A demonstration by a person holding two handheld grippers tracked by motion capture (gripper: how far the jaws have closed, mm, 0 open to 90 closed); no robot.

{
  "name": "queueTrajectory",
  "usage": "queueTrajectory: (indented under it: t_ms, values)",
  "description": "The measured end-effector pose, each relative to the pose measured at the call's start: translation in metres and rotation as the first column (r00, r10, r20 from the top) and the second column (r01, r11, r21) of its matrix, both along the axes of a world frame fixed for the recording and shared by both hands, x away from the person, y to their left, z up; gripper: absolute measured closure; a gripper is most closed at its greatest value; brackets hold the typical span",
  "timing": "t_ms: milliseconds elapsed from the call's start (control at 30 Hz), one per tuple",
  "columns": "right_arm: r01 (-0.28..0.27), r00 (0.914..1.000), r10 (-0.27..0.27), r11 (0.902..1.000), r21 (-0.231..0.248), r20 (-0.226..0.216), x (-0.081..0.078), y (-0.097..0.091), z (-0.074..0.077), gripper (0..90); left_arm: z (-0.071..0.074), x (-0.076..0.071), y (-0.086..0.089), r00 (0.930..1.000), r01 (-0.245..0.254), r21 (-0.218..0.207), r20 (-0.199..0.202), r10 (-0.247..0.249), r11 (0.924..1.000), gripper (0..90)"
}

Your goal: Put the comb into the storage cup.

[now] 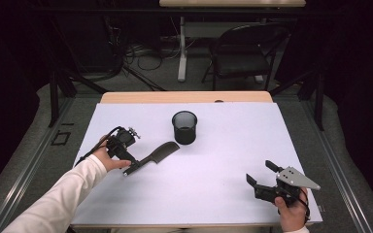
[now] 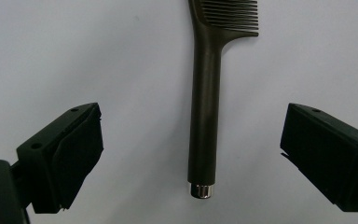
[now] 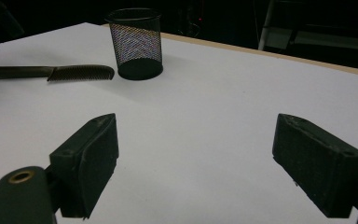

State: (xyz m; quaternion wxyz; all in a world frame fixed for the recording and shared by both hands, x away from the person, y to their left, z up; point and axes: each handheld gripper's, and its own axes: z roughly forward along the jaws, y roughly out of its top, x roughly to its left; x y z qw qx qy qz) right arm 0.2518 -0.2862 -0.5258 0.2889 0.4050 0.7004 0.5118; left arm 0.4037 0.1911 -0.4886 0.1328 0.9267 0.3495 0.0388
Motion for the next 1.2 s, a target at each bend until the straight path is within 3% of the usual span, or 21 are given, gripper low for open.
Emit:
queueTrajectory:
  t_ms: [333,900,1200]
  values:
    - [-0.003,1.0,0.003,1.0,-0.003,0.0,0.001,0.0,0.0,14.2,-0.006,0.003,-0.007,0.9999,0.015,0.017,-0.002,-0.015,0.9997,8.1]
    - [-0.01,0.9999,0.01,0.9999,-0.007,-0.004,0.001,0.001,-0.001,14.3,-0.02,0.007,-0.018,0.9981,0.048,0.064,-0.042,-0.045,0.9968,16.5]
    - [-0.011,0.9999,0.011,0.9999,-0.008,-0.004,0.001,0.001,-0.001,14.3,-0.023,0.008,-0.023,0.9947,0.091,0.089,-0.056,-0.086,0.9919,30.0]
